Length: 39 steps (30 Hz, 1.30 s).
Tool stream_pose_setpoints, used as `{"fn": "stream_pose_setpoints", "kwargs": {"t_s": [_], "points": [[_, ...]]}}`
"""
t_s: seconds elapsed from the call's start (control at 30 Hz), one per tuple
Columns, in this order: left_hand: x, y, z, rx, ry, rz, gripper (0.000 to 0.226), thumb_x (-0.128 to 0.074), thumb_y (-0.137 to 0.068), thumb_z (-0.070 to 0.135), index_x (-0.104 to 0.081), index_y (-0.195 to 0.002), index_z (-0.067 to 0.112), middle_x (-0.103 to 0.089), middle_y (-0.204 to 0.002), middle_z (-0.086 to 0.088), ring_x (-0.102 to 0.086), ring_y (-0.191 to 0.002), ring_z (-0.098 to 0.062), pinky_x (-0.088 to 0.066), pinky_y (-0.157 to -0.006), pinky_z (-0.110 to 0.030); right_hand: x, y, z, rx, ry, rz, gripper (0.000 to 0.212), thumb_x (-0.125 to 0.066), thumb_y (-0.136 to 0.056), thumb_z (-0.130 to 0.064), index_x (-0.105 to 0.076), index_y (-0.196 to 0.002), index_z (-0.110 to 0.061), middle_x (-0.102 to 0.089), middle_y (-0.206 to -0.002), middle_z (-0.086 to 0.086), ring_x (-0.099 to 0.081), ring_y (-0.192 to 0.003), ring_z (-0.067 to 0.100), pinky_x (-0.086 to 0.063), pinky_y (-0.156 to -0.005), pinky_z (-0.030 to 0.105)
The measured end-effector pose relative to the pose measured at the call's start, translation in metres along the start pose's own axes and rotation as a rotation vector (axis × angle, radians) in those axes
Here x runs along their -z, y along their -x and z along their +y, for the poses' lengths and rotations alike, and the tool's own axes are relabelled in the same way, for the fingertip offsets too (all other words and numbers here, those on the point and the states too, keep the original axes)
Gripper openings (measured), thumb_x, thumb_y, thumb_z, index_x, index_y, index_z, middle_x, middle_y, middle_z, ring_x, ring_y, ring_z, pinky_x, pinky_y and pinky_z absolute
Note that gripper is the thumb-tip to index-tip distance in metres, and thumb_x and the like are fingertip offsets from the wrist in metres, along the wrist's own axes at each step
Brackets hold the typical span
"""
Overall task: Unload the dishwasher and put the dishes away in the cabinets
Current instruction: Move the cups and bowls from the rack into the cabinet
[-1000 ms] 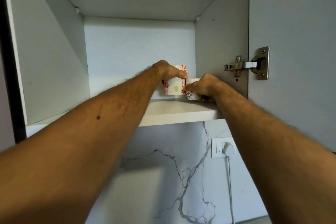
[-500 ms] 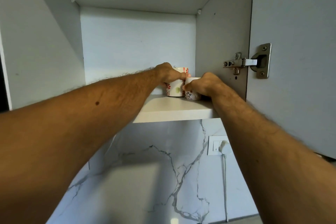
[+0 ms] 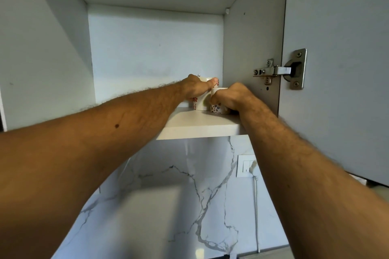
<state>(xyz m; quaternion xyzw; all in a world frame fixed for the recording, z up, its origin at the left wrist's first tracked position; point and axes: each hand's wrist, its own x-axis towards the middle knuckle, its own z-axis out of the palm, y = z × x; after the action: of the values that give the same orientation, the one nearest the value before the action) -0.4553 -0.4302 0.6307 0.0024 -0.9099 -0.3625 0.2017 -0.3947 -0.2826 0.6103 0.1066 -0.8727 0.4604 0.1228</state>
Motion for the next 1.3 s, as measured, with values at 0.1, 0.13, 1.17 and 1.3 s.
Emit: {"fn": "stream_pose_setpoints", "kwargs": {"t_s": [0.1,0.13,1.17,1.3], "points": [[0.0,0.001,-0.001,0.037,0.107,-0.077,0.053,-0.051,-0.077,0.06,-0.063,-0.106,0.017,-0.065,-0.12,-0.006,-0.062,-0.105,-0.024,-0.049,-0.099,-0.042,0.0,0.003,-0.001,-0.001,-0.054,0.011,0.017,-0.068,-0.079,-0.02,-0.064,-0.092,-0.009,-0.059,-0.07,0.0,-0.053,-0.054,0.011,-0.033,-0.039,0.016],[0.002,0.005,0.0,0.047,0.124,-0.085,0.031,-0.051,-0.081,0.043,-0.061,-0.097,0.018,-0.065,-0.114,-0.008,-0.062,-0.103,-0.025,-0.05,-0.097,-0.04,0.0,0.003,-0.001,-0.005,-0.077,0.02,0.02,-0.066,-0.08,-0.02,-0.065,-0.097,-0.008,-0.059,-0.07,0.0,-0.053,-0.054,0.011,-0.031,-0.035,0.013],[-0.002,0.0,-0.005,-0.149,-0.076,-0.021,0.025,-0.049,-0.093,-0.002,-0.066,-0.108,0.009,-0.064,-0.122,-0.018,-0.061,-0.104,-0.029,-0.053,-0.085,-0.037,-0.006,-0.006,0.002,0.105,-0.027,0.158,0.054,-0.075,-0.083,-0.018,-0.049,-0.13,-0.014,-0.056,-0.112,0.005,-0.052,-0.09,0.019,-0.048,-0.073,0.03],[0.0,0.002,-0.002,-0.185,-0.152,0.015,0.027,-0.053,-0.092,0.0,-0.065,-0.114,0.007,-0.064,-0.12,-0.011,-0.061,-0.111,-0.027,-0.052,-0.089,-0.034,-0.004,-0.014,0.002,0.093,0.063,0.191,0.04,-0.075,-0.082,-0.014,-0.06,-0.119,-0.016,-0.061,-0.104,0.002,-0.058,-0.086,0.018,-0.053,-0.072,0.03]]}}
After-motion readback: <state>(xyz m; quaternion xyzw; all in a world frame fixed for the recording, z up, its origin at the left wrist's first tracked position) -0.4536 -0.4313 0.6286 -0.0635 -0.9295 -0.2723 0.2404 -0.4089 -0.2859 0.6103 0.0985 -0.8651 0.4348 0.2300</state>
